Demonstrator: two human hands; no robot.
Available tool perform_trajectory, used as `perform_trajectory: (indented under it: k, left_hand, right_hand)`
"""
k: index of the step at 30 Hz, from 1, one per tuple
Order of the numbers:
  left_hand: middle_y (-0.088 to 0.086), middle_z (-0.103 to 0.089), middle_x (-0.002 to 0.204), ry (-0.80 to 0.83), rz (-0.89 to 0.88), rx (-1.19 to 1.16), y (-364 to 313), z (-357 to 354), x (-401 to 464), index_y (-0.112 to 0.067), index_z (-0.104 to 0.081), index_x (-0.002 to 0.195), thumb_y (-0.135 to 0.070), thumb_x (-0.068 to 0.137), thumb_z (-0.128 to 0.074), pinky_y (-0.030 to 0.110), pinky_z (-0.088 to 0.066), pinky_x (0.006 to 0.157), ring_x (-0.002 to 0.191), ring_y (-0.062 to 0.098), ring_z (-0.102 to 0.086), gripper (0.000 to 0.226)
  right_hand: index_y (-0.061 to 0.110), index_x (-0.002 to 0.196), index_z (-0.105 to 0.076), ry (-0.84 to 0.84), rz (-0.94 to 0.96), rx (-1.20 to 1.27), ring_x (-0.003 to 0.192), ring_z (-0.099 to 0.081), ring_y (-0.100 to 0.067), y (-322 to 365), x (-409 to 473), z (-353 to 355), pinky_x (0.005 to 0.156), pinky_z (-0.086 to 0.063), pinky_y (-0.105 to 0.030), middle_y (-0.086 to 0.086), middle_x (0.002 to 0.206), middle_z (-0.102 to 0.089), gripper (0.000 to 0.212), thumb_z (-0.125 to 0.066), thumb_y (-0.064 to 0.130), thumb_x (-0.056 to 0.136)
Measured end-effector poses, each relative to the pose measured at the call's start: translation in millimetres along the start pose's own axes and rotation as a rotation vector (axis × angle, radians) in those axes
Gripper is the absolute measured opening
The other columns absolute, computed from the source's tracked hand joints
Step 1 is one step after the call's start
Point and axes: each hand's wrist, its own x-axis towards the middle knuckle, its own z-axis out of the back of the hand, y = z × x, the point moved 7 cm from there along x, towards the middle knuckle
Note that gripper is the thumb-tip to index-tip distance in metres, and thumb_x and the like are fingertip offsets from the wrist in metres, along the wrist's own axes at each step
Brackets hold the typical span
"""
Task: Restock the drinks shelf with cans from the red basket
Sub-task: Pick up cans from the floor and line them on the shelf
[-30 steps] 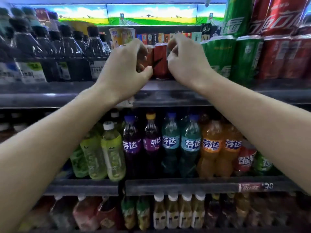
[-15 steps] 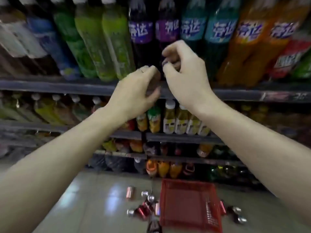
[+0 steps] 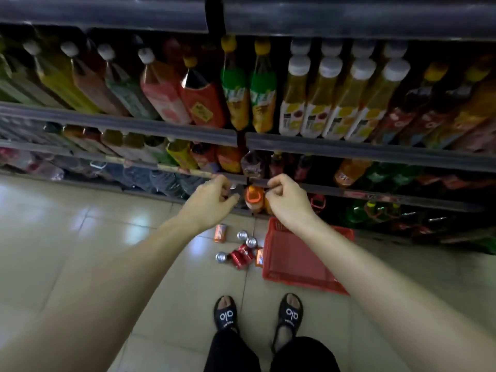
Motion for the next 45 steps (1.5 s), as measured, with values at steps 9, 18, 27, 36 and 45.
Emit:
perform_trajectory:
  k: [9, 18, 27, 36, 45]
  left_hand:
    - [0.007, -0.068, 0.126, 0.214, 0.284, -0.043, 164, -97, 8, -0.013, -0.054, 0.132, -0.038, 0.101, -0.062, 0.029, -0.044, 0.086, 0.117, 0.028, -0.062, 0.04]
    - [0.011, -0.056, 0.139, 0.369, 0.357, -0.004, 360, -281, 54, -0.015, -0.044, 0.147, -0.033, 0.09, -0.077, 0.036, -0.049, 0.102, 0.125, 0.03, -0.057, 0.068]
    - [0.017, -0.038, 0.146, 0.539, 0.326, 0.272, 515, -499, 138, -0.014, -0.02, 0.155, -0.036, 0.08, -0.085, 0.045, -0.051, 0.101, 0.13, 0.038, -0.05, 0.102]
    - [0.007, -0.053, 0.128, 0.278, 0.2, 0.25, 585, -593, 201, -0.016, -0.043, 0.129, -0.037, 0.081, -0.081, 0.037, -0.047, 0.077, 0.113, 0.032, -0.061, 0.064]
    - [0.002, -0.071, 0.103, 0.112, 0.29, -0.194, 625, -574, 193, -0.017, -0.055, 0.109, -0.03, 0.054, -0.098, 0.034, -0.055, 0.074, 0.09, 0.022, -0.067, 0.071]
  right_hand:
    - [0.012, 0.112, -0.062, 0.103, -0.282, -0.008, 0.108, -0.065, -0.029, -119, 20, -159, 0.096, -0.052, -0.044, -0.01, 0.114, -0.069, 0.02, -0.061, 0.014, 0.093]
    - [0.014, 0.106, -0.062, 0.176, -0.421, -0.101, 0.108, -0.065, -0.032, -328, 77, -332, 0.078, -0.042, -0.032, -0.011, 0.113, -0.071, 0.02, -0.068, 0.025, 0.091]
    - [0.011, 0.135, -0.054, 0.182, -0.384, -0.349, 0.121, -0.06, -0.033, -529, 167, -489, 0.099, -0.049, -0.037, -0.013, 0.132, -0.06, 0.052, -0.07, 0.026, 0.088]
    - [0.007, 0.146, -0.043, -0.039, -0.26, -0.547, 0.134, -0.045, -0.031, -630, 226, -537, 0.114, -0.033, -0.038, -0.016, 0.145, -0.048, 0.062, -0.063, 0.027, 0.09]
    - [0.004, 0.133, -0.051, -0.034, -0.285, -0.465, 0.129, -0.047, -0.037, -650, 233, -544, 0.109, -0.038, -0.042, -0.018, 0.138, -0.048, 0.051, -0.061, 0.032, 0.092]
